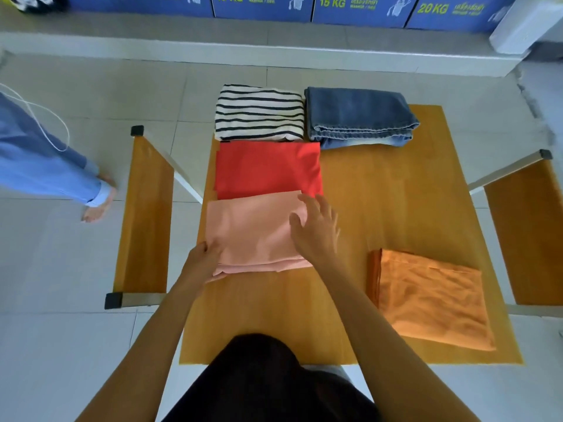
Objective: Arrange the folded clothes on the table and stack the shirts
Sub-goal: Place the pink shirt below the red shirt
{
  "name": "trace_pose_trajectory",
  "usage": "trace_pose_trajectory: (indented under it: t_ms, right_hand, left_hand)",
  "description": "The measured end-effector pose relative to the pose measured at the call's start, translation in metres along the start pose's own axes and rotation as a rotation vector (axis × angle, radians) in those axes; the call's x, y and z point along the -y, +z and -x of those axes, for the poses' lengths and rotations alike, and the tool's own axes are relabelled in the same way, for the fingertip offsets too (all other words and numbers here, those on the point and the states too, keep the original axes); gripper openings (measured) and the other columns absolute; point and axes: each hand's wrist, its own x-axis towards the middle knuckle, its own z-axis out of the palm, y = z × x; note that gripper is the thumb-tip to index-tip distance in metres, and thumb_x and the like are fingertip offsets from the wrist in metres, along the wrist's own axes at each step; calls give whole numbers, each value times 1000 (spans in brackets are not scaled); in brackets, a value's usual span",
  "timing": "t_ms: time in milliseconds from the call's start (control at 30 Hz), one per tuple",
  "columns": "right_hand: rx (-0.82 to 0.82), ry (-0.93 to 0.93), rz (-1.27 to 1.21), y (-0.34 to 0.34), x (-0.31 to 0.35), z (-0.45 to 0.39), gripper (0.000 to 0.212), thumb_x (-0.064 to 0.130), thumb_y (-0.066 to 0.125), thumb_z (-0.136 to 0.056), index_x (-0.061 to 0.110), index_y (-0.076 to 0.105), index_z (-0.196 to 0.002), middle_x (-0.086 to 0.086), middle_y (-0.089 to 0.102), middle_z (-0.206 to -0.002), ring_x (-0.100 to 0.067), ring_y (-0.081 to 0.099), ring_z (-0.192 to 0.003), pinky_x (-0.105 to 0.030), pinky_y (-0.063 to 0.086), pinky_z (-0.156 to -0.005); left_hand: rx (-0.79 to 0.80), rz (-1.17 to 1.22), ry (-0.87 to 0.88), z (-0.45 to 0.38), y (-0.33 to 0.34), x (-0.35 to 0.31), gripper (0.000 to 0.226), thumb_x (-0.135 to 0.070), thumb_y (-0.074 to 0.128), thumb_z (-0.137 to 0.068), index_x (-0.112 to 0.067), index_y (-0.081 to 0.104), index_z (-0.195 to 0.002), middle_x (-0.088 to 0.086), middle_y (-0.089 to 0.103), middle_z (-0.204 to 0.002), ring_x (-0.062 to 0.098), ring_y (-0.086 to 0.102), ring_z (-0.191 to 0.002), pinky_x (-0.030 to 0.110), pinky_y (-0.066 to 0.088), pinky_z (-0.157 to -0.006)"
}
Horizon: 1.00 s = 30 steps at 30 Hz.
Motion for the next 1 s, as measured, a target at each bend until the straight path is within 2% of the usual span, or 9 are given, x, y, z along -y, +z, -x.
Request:
trace_pose_trajectory:
  t_ms: [100, 233, 333, 433, 600, 700, 800, 867, 1000]
  right_hand:
    - [100, -240, 254, 33, 4, 23, 48, 47, 41, -101, 39, 39, -148, -4, 14, -167, -29, 6, -154, -57, 16, -117]
    - [171, -299, 418, 56, -30, 41, 58, 52, 33, -103, 37, 22, -157, -2, 4, -169, -28, -4, -155, -57, 2, -122]
    - [163, -246, 441, 50, -47, 44, 59, 54, 29, -103, 39, 13, -158, 1, -4, -169, -24, -11, -155, -53, -5, -123]
    - [251, -230, 442, 43, -49, 40, 60, 55, 25, -103, 40, 7, -158, 1, -10, -168, -23, -16, -154, -55, -5, -122]
    - [361, -184, 355, 29, -35, 29, 59, 56, 22, -103, 38, 14, -158, -1, -5, -169, -23, -13, -154, -55, -2, -122]
    - [250, -174, 257, 13, -33, 38, 56, 51, 26, -105, 34, 19, -158, -1, 10, -168, -24, 1, -155, -55, 10, -120]
    - [122, -141, 169, -3, -42, 55, 57, 46, 33, -105, 27, 21, -157, -2, 21, -166, -26, 14, -154, -56, 21, -116]
    - [65, -103, 121, -12, -56, 66, 58, 45, 35, -105, 22, 24, -156, -3, 27, -163, -28, 21, -151, -55, 27, -116]
    - [12, -9, 89, -34, -102, 81, 58, 44, 39, -103, 15, 32, -153, -6, 35, -160, -29, 26, -149, -54, 31, -115]
  left_hand:
    - [-10, -138, 83, 2, -1, 4, 46, -41, 50, -97, -14, 49, -135, 5, 56, -131, 29, 57, -118, 42, 60, -84]
    - [-14, -375, 162, 4, 0, 1, 47, -47, 51, -95, -16, 50, -130, 1, 56, -122, 27, 57, -114, 45, 59, -88]
    - [54, -394, 199, 4, 6, 4, 36, -43, 58, -95, -16, 54, -119, 1, 57, -117, 24, 59, -106, 28, 59, -69]
    - [-8, -357, 217, 6, 11, 4, 29, -37, 60, -95, -13, 56, -110, 4, 60, -111, 18, 60, -87, 17, 50, -53]
    - [-223, -399, 325, 13, 17, 12, 24, -33, 57, -94, -17, 53, -111, 3, 59, -107, 27, 61, -100, 36, 56, -79]
    - [-381, -543, 472, 28, 29, 13, 29, -27, 59, -88, -16, 53, -114, 8, 58, -116, 28, 55, -108, 45, 54, -92]
    - [-491, -568, 720, 53, 49, 16, 31, -19, 64, -88, -15, 58, -118, 9, 57, -123, 27, 51, -115, 42, 47, -101]
    - [-443, -518, 890, 70, 70, 17, 21, -16, 62, -89, -15, 62, -110, 7, 61, -114, 22, 55, -107, 39, 50, -97]
    - [-16, -437, 918, 97, 130, 27, 11, -10, 58, -92, -12, 67, -98, 2, 67, -96, 15, 63, -88, 25, 53, -80]
